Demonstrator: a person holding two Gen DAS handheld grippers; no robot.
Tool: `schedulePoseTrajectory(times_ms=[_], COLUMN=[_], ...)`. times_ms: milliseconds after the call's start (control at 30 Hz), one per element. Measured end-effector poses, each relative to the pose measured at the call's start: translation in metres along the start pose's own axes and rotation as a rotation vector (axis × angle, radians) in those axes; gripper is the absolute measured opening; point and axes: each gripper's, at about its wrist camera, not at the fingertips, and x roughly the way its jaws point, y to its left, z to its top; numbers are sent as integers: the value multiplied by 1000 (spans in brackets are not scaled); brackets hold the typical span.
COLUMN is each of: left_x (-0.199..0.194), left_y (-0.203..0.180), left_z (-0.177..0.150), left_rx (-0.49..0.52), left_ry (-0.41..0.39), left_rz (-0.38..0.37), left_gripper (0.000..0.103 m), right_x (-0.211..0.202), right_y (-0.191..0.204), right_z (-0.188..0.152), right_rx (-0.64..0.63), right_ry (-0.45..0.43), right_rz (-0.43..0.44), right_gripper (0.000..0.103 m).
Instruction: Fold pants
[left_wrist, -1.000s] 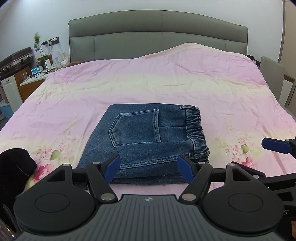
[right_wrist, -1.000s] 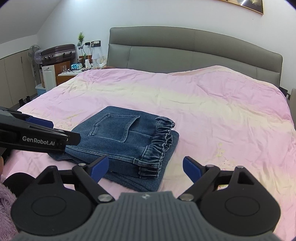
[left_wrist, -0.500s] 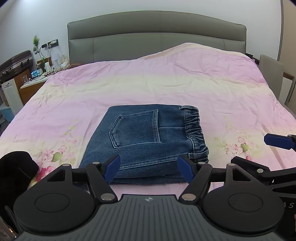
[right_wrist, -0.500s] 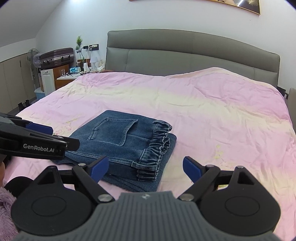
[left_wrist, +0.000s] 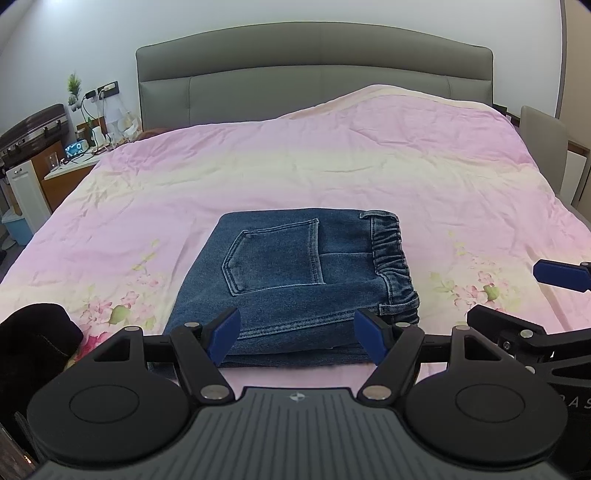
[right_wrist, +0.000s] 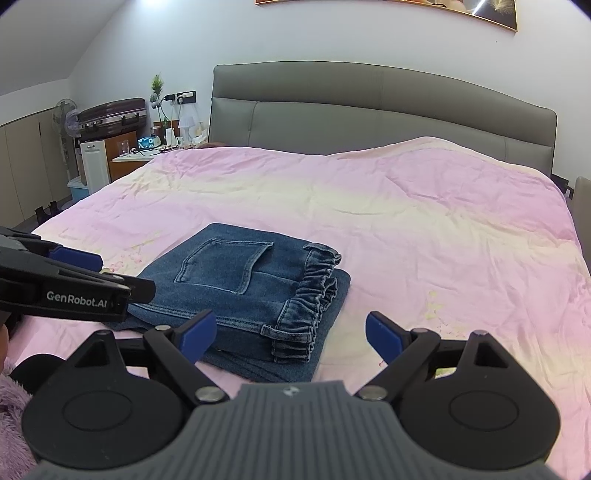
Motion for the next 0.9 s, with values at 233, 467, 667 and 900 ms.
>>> schedulePoseTrajectory(times_ms=[233, 467, 667, 900], left_x=[-2, -3, -4, -4], left_y=[1, 0, -2, -5], left_z=[1, 1, 1, 2], left_rx=[3, 8, 20, 31], left_ry=[-7, -6, -7, -11], left_rz=[-3, -1, -1, 0], left_gripper=[83, 83, 83, 83], right_x=[-3, -4, -7, -7], right_y=[-3, -2, -3, -3], right_z=[-1, -1, -1, -1], right_rx=[8, 6, 6, 10], right_ry=[-10, -11, -17, -16], right_rz=[1, 1, 0, -3], right_gripper=[86, 86, 86, 86])
